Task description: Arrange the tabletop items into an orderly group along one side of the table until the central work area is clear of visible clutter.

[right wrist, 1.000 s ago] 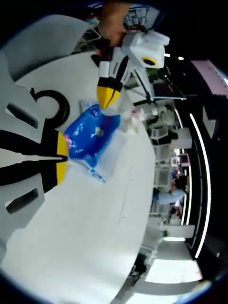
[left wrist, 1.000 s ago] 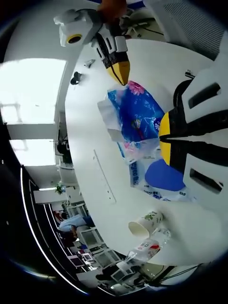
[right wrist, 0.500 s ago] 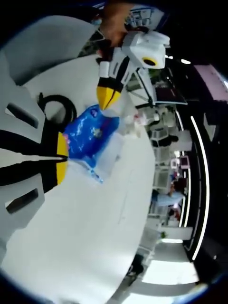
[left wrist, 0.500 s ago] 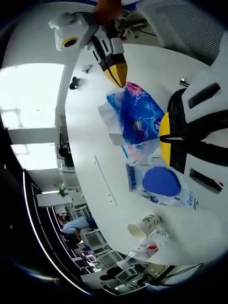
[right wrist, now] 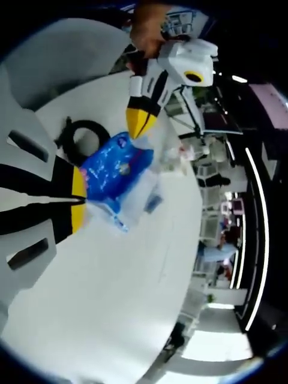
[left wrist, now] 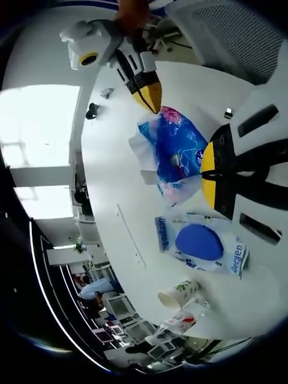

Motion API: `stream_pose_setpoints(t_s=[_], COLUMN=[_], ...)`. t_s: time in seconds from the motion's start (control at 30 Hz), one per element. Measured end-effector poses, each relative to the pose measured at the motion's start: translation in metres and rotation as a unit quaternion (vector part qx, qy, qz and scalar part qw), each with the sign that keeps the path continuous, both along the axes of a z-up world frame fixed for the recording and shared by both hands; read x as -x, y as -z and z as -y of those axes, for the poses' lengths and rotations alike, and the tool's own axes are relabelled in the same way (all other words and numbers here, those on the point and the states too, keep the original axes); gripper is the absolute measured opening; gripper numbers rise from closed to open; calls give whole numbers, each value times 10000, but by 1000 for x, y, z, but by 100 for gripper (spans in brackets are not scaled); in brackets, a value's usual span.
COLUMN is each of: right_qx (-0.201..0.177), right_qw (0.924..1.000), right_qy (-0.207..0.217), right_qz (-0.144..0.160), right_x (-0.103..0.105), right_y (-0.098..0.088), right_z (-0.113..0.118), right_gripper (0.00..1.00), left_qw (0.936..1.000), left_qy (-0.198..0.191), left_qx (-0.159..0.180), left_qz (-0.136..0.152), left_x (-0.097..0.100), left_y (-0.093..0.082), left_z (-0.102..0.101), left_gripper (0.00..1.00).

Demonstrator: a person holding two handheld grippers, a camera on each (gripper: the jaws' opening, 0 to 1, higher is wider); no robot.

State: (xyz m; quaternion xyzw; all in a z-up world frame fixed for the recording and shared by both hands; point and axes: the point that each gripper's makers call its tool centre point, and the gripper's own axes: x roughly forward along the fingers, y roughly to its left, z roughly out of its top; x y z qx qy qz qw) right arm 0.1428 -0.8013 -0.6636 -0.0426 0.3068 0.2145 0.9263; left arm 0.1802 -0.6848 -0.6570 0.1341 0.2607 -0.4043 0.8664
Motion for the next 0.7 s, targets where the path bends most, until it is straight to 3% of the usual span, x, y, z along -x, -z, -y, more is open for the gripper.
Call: stream_pose_setpoints(t_s=[0.7], right_qx=[65], right_qw=[9985], right_qy=[-155], right_qz=[-520], right_x=[13], right_y=[30], right_z=[-4], right_gripper=[0], left_qw=[9993], left_qy=[158], left_qx=[-213], left_qz=[-274], left_x=[20], left_y=[26], left_z=[-3], left_gripper=[0])
